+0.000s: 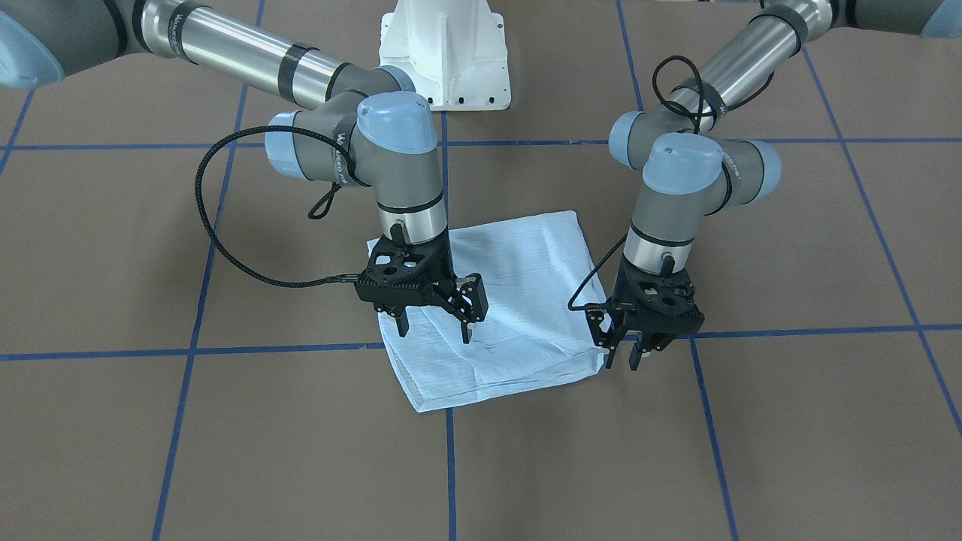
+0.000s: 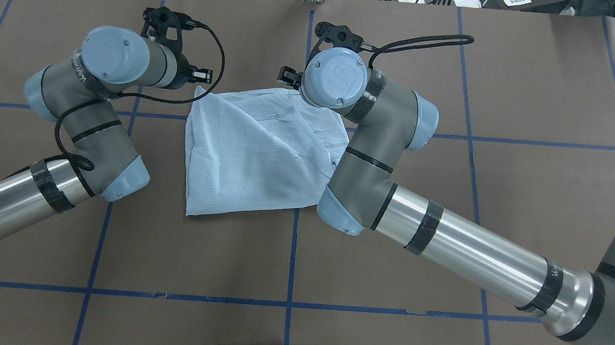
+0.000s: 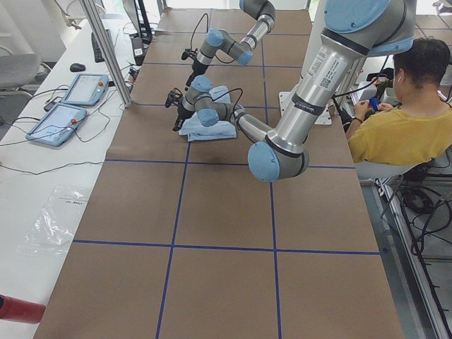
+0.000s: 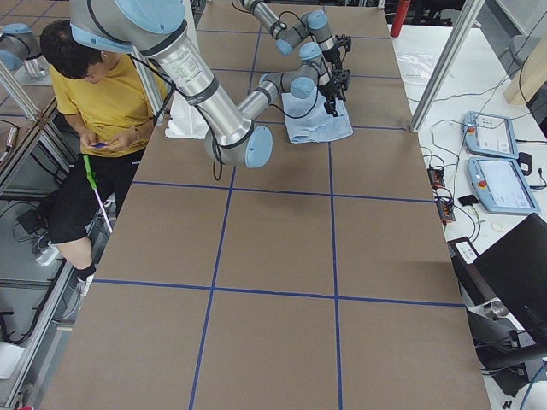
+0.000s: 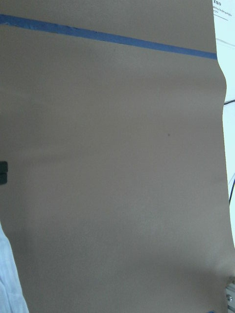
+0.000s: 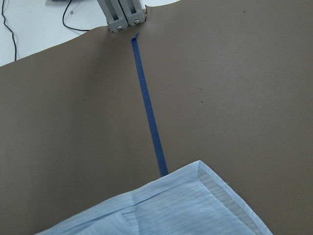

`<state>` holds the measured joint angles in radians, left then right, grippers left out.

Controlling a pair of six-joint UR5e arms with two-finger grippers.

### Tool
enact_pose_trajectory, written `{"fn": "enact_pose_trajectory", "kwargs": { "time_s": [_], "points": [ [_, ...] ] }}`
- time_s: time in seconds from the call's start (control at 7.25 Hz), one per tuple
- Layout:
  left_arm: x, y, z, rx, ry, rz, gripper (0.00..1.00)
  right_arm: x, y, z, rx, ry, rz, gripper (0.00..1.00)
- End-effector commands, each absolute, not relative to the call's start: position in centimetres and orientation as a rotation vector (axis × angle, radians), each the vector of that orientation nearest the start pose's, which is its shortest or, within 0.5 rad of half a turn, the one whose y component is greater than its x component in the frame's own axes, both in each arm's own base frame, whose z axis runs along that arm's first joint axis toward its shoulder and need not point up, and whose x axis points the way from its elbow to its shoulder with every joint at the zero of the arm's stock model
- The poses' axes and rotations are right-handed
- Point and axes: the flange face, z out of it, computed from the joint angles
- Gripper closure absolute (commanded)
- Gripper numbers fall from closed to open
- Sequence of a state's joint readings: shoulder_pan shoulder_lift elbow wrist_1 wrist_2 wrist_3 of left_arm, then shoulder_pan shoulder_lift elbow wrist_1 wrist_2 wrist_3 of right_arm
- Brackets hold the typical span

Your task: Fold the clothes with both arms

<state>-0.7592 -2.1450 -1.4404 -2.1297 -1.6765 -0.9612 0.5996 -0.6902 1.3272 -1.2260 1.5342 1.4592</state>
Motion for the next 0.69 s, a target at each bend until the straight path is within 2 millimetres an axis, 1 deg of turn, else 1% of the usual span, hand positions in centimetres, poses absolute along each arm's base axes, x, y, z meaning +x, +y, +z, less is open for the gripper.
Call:
{"fn": "enact_pose_trajectory", "kwargs": {
  "time_s": [0.0,0.14,0.28,0.41,0.55],
  "points": [
    [40.0,-57.7,30.6,0.562,0.898,0.043,0.0,-54.2,-57.7,17.4,0.353,-0.909,0.434,0.0],
    [36.6,-56.4,31.8,0.584,0.878,0.114,0.0,-50.8,-60.1,19.3,0.283,-0.861,0.362,0.0],
    [32.4,-55.3,32.6,0.594,0.826,0.193,0.0,-45.2,-61.9,21.8,0.268,-0.809,0.272,0.0],
    [27.2,-53.9,33.9,0.61,0.757,0.284,0.0,-36.8,-63.0,25.6,0.246,-0.767,0.169,0.0],
    [20.9,-53.2,36.6,0.62,0.711,0.378,0.0,-27.6,-63.1,30.0,0.233,-0.738,0.06,0.0]
  ]
}}
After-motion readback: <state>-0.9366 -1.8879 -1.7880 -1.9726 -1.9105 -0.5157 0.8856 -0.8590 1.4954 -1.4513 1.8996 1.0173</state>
